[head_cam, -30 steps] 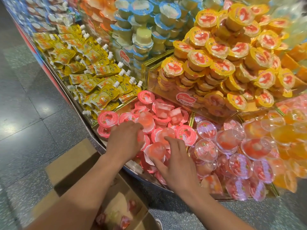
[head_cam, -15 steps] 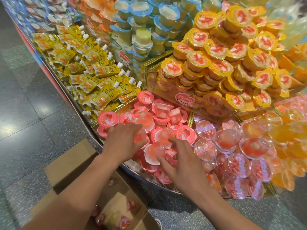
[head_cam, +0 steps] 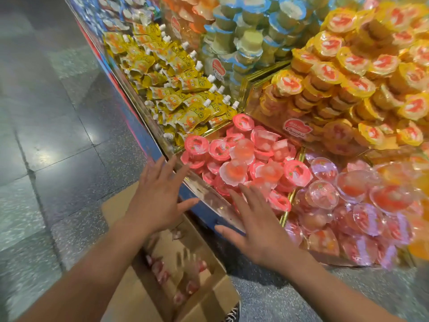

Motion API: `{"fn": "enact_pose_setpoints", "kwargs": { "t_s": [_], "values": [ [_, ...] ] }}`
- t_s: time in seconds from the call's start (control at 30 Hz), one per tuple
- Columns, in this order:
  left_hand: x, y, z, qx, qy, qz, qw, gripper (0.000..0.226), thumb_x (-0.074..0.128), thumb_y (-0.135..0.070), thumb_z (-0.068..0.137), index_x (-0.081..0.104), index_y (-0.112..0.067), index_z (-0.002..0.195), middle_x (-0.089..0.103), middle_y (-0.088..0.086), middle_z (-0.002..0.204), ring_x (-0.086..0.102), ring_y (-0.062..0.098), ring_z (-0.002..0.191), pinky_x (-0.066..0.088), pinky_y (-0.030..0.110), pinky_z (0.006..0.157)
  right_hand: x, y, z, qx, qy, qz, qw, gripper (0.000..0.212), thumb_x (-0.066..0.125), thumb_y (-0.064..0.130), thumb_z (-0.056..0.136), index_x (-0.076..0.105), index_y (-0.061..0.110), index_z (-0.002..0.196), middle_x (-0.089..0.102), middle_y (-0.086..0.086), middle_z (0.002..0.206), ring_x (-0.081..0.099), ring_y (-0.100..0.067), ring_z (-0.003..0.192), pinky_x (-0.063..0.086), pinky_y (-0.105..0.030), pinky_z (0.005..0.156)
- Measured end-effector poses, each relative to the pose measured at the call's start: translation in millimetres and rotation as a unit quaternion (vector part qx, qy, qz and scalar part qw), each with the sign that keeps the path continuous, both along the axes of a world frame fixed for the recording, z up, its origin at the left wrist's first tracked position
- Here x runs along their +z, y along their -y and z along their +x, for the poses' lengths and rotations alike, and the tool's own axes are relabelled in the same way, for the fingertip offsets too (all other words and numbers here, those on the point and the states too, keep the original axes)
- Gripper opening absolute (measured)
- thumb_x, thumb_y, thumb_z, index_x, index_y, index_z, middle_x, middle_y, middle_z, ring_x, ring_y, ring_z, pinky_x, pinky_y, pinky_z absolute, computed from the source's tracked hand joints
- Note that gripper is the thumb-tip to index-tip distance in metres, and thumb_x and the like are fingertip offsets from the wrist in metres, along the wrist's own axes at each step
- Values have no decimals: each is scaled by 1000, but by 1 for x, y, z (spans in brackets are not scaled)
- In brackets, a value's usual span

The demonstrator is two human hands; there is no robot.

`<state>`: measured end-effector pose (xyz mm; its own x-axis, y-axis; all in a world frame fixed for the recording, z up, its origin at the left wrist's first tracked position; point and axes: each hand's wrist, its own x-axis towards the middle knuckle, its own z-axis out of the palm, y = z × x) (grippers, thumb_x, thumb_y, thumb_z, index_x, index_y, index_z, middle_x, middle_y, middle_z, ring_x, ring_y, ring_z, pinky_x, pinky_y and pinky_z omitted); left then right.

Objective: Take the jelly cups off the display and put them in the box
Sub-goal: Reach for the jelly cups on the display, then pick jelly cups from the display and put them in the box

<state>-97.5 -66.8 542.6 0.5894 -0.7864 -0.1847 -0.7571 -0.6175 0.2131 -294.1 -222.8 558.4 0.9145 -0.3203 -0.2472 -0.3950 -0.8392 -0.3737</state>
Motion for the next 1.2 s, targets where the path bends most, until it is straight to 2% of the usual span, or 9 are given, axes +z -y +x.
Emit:
{"fn": "enact_pose_setpoints", "kwargs": {
  "t_s": [0.1, 0.23, 0.33, 0.4, 0.5, 0.57, 0.7, 0.83, 1.2],
  "values": [
    [-13, -35, -3, 1, -4, 19, 1000, 105, 3, -88, 74, 15, -29, 160, 4, 8, 168, -1, 31, 154, 4, 55, 123, -1, -26, 7, 45, -13, -2, 999, 91, 25, 80, 90, 1, 29, 161, -6, 2, 168, -14, -19, 154, -9, -31, 120],
    [-41, -79, -11, 0, -15, 24, 1000, 98, 12, -84, 85, 40, -17, 151, 33, 18, 159, 24, 41, 148, 25, 65, 116, -25, -61, 9, 87, -42, -5, 995, 90, 26, 78, 93, -2, 26, 161, -13, 1, 168, -17, -21, 154, -2, -40, 125],
    [-68, -103, -16, 8, -26, 33, 999, 95, 21, -81, 83, 43, -16, 149, 38, 19, 155, 30, 43, 145, 30, 66, 112, -57, -81, 7, 114, -73, 4, 991, 92, 19, 79, 89, -5, 27, 161, -15, 2, 167, -22, -18, 152, 0, -41, 126],
    [-90, -118, -17, 18, -30, 29, 999, 100, 15, -83, 81, 40, -17, 152, 33, 18, 158, 25, 42, 148, 25, 64, 115, -85, -93, 7, 130, -87, 8, 988, 91, 20, 79, 90, -5, 28, 161, -14, 4, 167, -22, -18, 152, 0, -40, 126],
    [-131, -138, -16, 30, -40, 44, 998, 124, -19, -92, 64, 20, -24, 159, 12, 10, 167, 6, 33, 154, 9, 55, 121, -133, -110, 8, 149, -102, -6, 984, 93, 17, 81, 88, -2, 26, 161, -8, 2, 168, -15, -20, 154, 8, -42, 126],
    [-163, -150, -18, 42, -57, 54, 996, 129, -25, -94, 56, 11, -26, 160, 3, 6, 168, -1, 29, 154, 4, 50, 122, -169, -119, 10, 142, -116, -2, 983, 92, 25, 79, 90, 1, 25, 161, -3, 1, 169, -9, -21, 155, 12, -43, 126],
    [-245, -169, -19, 48, -79, 79, 993, 109, -1, -85, 67, 5, -27, 160, 0, 6, 168, -5, 26, 154, 3, 48, 124, -248, -131, 14, 134, -148, 4, 980, 92, 27, 75, 90, -2, 25, 161, -3, 0, 169, -7, -22, 155, 13, -44, 126],
    [-330, -180, -14, 56, -97, 110, 988, 91, 32, -77, 90, 1, -27, 160, -4, 5, 168, -9, 26, 154, -1, 46, 124, -330, -134, 18, 141, -162, 1, 977, 91, 33, 73, 93, -3, 23, 161, -3, -1, 169, -6, -22, 155, 14, -44, 125],
    [-493, -169, -1, 36, -114, 128, 985, 86, 31, -74, 92, 1, -29, 159, -4, 4, 168, -10, 26, 154, -2, 48, 124, -492, -138, 34, 127, -163, -5, 978, 89, 37, 72, 94, -1, 27, 160, 1, -1, 169, -3, -24, 155, 19, -48, 125]
  ]
}}
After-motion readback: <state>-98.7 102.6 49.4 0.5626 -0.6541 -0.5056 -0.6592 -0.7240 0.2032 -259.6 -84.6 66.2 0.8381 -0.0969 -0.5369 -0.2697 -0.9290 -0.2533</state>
